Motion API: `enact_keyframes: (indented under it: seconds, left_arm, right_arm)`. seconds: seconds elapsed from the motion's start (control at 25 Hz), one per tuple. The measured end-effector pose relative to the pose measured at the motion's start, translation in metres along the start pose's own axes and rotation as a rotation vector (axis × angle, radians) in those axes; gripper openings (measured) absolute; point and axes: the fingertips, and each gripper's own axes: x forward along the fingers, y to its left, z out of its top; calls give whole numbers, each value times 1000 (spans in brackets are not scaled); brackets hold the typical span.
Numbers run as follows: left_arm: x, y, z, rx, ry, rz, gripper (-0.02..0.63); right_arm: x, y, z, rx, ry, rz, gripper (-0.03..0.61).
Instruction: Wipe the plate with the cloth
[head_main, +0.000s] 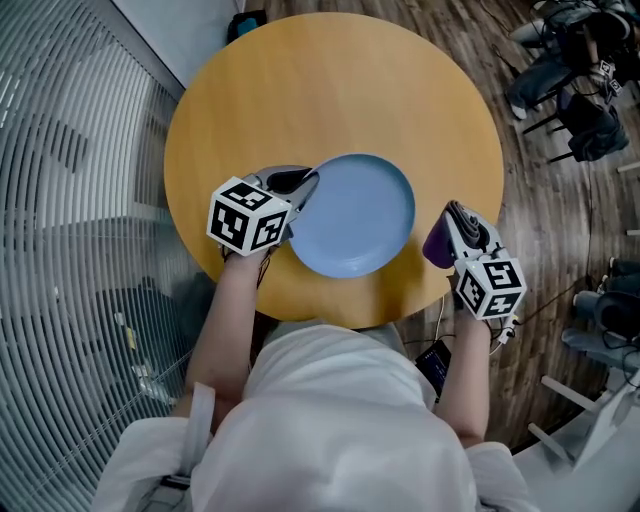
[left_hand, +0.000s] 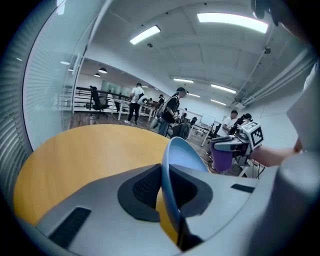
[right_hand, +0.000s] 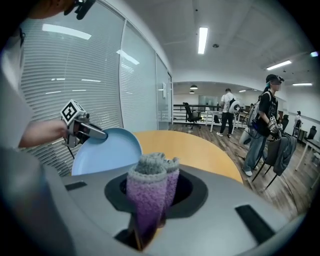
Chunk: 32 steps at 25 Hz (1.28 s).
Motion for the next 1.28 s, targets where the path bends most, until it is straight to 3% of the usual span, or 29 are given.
enact_keyframes:
  seconds: [0.52,0.88,1.28]
  left_arm:
    - [33,69,-15,-346,-162,47,31]
    - [54,101,-29,-470,-182,99,31]
    - [86,128,-42,-787,-347,92,31]
  right_arm:
    - [18,-27,13,-98,-14,24,89]
    - [23,-48,22,-90,-3,30,89]
    - [33,-73,23,-80,-7,41,89]
